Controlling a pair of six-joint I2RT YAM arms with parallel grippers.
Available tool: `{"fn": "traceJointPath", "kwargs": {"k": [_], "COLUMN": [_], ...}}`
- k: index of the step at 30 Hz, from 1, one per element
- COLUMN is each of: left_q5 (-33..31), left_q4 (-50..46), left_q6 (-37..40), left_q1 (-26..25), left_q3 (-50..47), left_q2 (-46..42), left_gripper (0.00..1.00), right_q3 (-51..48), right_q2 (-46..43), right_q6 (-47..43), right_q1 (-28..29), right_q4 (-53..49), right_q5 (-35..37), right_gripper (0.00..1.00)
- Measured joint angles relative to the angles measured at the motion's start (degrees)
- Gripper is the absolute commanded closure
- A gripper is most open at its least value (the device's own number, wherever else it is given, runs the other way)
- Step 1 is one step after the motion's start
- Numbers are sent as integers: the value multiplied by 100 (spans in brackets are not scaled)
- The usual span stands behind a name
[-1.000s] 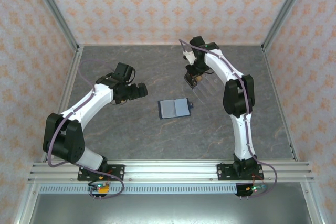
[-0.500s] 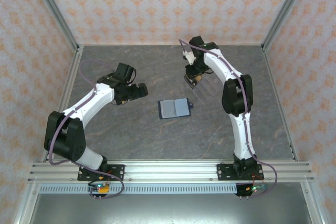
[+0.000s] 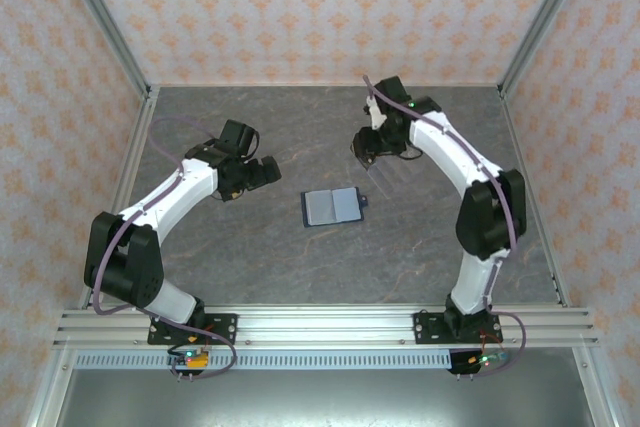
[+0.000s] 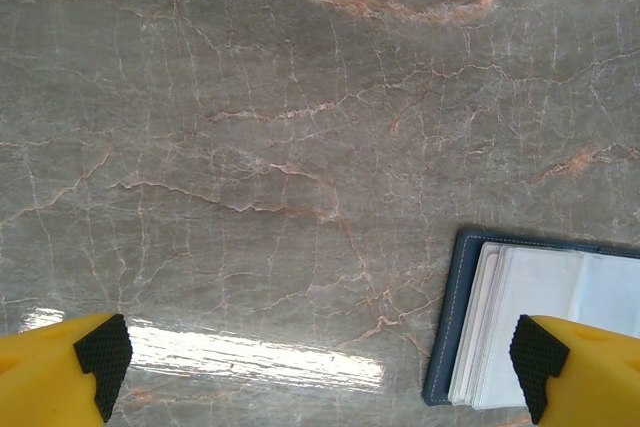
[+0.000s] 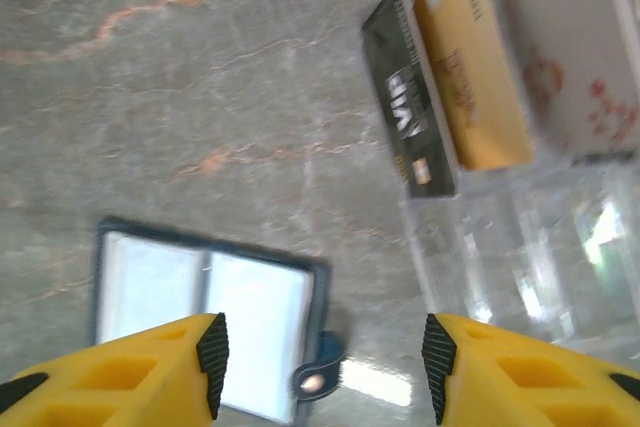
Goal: Take the credit cards out of the card holder
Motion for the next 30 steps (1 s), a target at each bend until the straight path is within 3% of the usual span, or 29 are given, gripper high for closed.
{"fn": "traceJointPath", "kwargs": {"k": [5, 11, 21, 30], "left_q5": [22, 212, 463, 822], "left_q4": [173, 365, 745, 1235], "left_q6": [-28, -72, -164, -321], "left_q1": [0, 0, 0, -107], "left_q3": [-243, -619, -970, -1054], "left_q2": [-26, -133, -173, -114], "left_gripper": [0, 0, 0, 9], "right_q3": [-695, -1086, -1097, -997], "right_q2": [-328, -122, 918, 1139], "right_q6": [892, 1644, 1923, 1596], "right_q1": [772, 1550, 1676, 1676], "right_q4": [459, 879, 1215, 1158], "right_q5": [-15, -122, -92, 249], "right_gripper": [43, 53, 55, 62]}}
